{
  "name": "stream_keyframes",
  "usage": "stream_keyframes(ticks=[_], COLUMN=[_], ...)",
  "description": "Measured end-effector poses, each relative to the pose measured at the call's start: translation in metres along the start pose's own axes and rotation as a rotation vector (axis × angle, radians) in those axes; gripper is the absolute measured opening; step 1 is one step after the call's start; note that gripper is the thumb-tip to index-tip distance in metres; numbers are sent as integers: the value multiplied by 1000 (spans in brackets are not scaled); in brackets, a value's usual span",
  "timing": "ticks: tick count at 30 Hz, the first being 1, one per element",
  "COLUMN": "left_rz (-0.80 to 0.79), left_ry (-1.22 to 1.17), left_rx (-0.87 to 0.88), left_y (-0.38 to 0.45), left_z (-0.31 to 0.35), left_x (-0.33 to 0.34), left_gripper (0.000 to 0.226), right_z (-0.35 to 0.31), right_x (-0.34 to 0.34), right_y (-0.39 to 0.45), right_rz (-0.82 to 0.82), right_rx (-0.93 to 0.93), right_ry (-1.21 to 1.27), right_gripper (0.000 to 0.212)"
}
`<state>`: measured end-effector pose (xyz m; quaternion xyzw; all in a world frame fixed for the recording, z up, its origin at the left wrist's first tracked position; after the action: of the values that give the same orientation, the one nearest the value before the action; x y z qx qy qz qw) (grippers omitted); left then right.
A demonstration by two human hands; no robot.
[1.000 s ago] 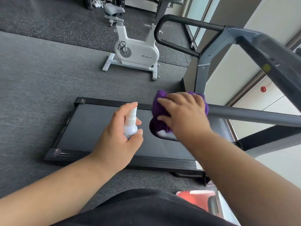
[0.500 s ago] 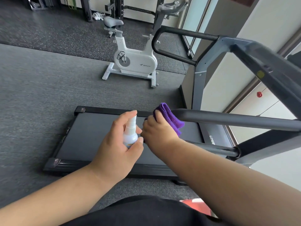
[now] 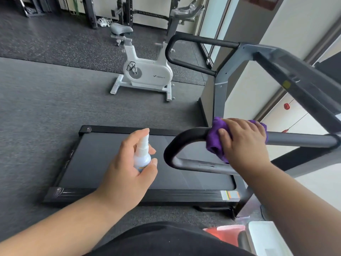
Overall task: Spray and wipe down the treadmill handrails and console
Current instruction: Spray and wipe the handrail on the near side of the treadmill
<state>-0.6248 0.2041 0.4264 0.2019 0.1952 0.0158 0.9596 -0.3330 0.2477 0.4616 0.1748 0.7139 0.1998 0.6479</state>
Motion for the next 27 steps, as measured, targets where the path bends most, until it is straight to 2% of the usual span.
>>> stream_keyframes(ticks=[2, 5, 11, 17, 20, 22, 25, 27], left_rz=[-16, -67, -125, -155, -171, -185, -196, -195], left_ry=[-3, -20, -5, -54, -62, -57, -36, -29], left_rx=[19, 34, 46, 35, 26, 26, 36, 43], left_y=[4, 9, 21, 27, 25, 23, 22, 22], left_z=[4, 12, 20, 23, 26, 29, 36, 42], left_x=[6, 19, 43, 55, 62, 68, 79, 88], left_gripper=[71, 67, 71, 80, 80, 78, 78, 79], right_z=[-32, -75, -49, 32, 26, 1, -37, -41], right_x=[6, 22, 16, -5, -4, 2, 16, 20], right_y=[4, 1, 1, -3, 4, 10, 6, 2], right_rz=[-53, -134, -69, 13, -18, -58, -81, -76], right_rx=[-28, -130, -200, -8, 153, 211, 68, -14], right_ry=[-48, -114, -23, 2, 68, 40, 9, 12], right_gripper=[47, 66, 58, 38, 35, 42, 61, 66])
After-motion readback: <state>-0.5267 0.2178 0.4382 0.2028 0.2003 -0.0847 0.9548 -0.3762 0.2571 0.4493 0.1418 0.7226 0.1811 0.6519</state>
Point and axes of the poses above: each hand's wrist, its own y-axis towards the middle knuckle, its own x-axis out of the palm, z = x × y, the point moved 4 cm from there along y, towards the middle knuckle, and after that the axes turned 2 degrees about -x, right-handed, at the moved point
